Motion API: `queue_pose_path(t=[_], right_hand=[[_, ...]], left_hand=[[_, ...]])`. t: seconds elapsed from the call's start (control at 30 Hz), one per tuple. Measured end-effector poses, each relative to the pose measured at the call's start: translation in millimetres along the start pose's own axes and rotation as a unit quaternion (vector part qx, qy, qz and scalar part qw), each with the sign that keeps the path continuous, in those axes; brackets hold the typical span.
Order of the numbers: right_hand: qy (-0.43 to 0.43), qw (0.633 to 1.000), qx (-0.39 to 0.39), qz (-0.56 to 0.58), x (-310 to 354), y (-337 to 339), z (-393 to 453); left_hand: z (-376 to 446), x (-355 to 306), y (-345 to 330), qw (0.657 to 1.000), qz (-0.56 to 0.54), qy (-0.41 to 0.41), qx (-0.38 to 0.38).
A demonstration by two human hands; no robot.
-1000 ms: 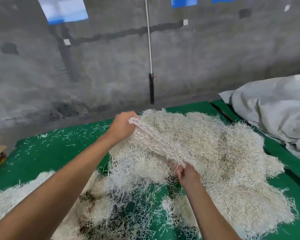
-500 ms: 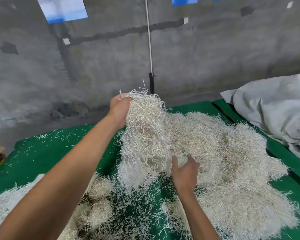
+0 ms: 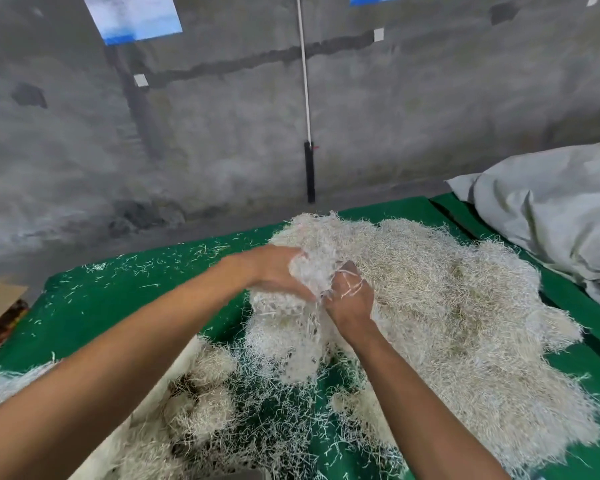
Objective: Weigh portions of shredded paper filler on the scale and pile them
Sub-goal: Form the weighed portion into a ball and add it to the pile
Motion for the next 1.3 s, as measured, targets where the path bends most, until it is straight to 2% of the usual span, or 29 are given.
queue_pose_path(t=[0.07,0.2,0.3,0.37,0.47,0.53,0.63,0.7,0.77,0.8,0.87,0.93,1.0,1.07,1.17,1.23,1.3], right_hand=[[0.072,0.994,-0.028,-0.078,18,11,8],[0.036,0.945,0.103,-0.309,-14,4,2],[0.032,0.932,0.127,-0.339,-36,1,1],[0.006,0.943,0.115,-0.312,-50,8,0],[-0.107,0.945,0.116,-0.287,-107,27,-19],[-0.136,0.938,0.164,-0.273,-130,22,-35],[-0.078,0.946,0.202,-0.242,-102,-4,-35],[-0.017,0.949,0.198,-0.246,-62,-15,-25],[0.072,0.961,0.156,-0.214,-15,-15,-13],[0.108,0.973,0.135,-0.153,9,-13,-11],[0.130,0.982,0.126,0.052,52,-13,-15],[0.105,0.961,0.148,0.207,82,-24,-26],[0.068,0.944,0.185,0.266,101,-46,-40],[0.014,0.932,0.220,0.287,105,-69,-58],[-0.044,0.912,0.261,0.314,93,-103,-93],[-0.077,0.916,0.253,0.300,77,-117,-121],[-0.113,0.930,0.237,0.259,64,-128,-149]], left_hand=[[3,1,-9,0.993,0.109,0.007,-0.038],[-6,9,39,0.958,0.161,0.003,-0.238],[-9,18,53,0.941,0.174,0.022,-0.288],[-11,43,60,0.941,0.141,0.079,-0.296],[-22,124,87,0.917,-0.054,0.209,-0.337],[-19,153,87,0.915,-0.130,0.219,-0.314],[-6,131,56,0.932,-0.223,0.167,-0.230],[0,116,42,0.921,-0.296,0.140,-0.211],[-2,108,33,0.915,-0.334,0.126,-0.185],[-4,105,29,0.917,-0.342,0.118,-0.166],[-14,97,16,0.917,-0.367,0.099,-0.119],[-23,84,2,0.920,-0.378,0.075,-0.070],[-37,75,-13,0.922,-0.384,0.041,-0.039],[-57,80,-38,0.909,-0.415,0.029,-0.002],[-89,117,-92,0.870,-0.487,0.057,0.041],[-113,148,-128,0.846,-0.527,0.077,0.032],[-137,180,-161,0.827,-0.550,0.118,-0.018]])
Point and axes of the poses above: each hand's wrist, its own z-axis towards the middle knuckle, its own y-axis out of the back of the hand, x = y × z, the point moved 9 cm from there along z, towards the middle knuckle, and after that the axes turned 12 degrees about y, right-handed, at the moved point
